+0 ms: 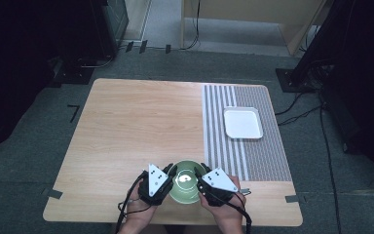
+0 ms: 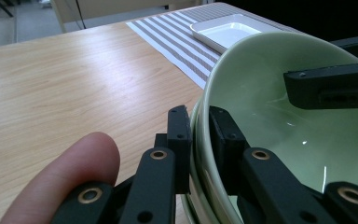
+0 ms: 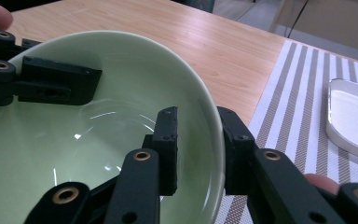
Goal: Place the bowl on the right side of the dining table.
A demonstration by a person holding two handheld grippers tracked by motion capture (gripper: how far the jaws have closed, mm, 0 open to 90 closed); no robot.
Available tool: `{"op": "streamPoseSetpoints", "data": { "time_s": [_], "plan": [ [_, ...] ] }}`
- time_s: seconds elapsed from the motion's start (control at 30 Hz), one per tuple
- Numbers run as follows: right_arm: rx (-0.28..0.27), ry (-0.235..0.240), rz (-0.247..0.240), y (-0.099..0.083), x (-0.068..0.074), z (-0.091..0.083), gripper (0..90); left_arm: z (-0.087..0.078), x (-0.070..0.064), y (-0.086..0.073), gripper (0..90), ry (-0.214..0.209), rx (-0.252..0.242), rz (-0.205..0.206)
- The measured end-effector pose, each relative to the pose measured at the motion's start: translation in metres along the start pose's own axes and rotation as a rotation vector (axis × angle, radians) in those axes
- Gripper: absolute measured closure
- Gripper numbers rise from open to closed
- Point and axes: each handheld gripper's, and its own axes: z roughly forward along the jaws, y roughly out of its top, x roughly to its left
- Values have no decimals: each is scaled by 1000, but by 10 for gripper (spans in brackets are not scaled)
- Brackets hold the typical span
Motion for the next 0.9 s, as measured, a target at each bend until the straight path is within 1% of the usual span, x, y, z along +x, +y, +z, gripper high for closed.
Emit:
{"op": "streamPoseSetpoints", "data": {
  "time_s": [0.07,0.1,0.13,0.23,0.27,0.3,0.33,0.4,0.47,0.5,0.57,0.63,0.7,0.73,0.77,0.8,0.83,0.87,0.9],
  "plan": [
    [-2,-4,-7,0,1,0,732,0,1,0,801,-4,-1,4],
    [-2,-16,-4,0,0,-1,781,0,1,0,801,-5,-3,5],
    [-6,-19,-1,0,-1,-1,803,0,1,0,801,-5,-4,6],
    [-17,30,27,0,-7,-3,825,1,2,-1,801,-12,0,4],
    [-23,37,29,1,-8,-4,831,1,4,-1,800,-18,3,-8],
    [-29,40,17,1,-7,-5,841,2,5,-1,794,-23,7,-20],
    [-36,37,5,1,-7,-6,843,2,7,0,788,-35,6,-39],
    [-51,24,-6,1,-4,-9,842,2,8,0,773,-46,1,-63],
    [-69,4,-37,4,-1,-13,841,-1,9,3,718,-64,-14,-69],
    [-79,-2,-40,5,-1,-14,840,-3,9,4,678,-76,-23,-69],
    [-102,-1,-28,8,-1,-17,841,-7,10,8,635,-102,-30,-77],
    [-115,-6,-28,9,-1,-19,841,-8,11,11,624,-121,-24,-86],
    [-139,-28,-52,11,2,-21,841,-8,12,12,639,-130,-21,-101],
    [-150,-36,-59,11,4,-22,841,-8,12,13,664,-129,-15,-105],
    [-171,-43,-83,12,7,-24,841,-8,13,13,687,-116,-18,-108],
    [-186,-53,-103,12,10,-25,840,-9,13,14,741,-91,-18,-109],
    [-198,-67,-125,13,13,-26,841,-9,15,14,815,-88,-25,-121],
    [-204,-74,-135,13,14,-27,840,-10,17,14,825,-102,-29,-134],
    [-207,-71,-130,14,14,-27,840,-11,18,15,832,-107,-32,-136]
  ]
}}
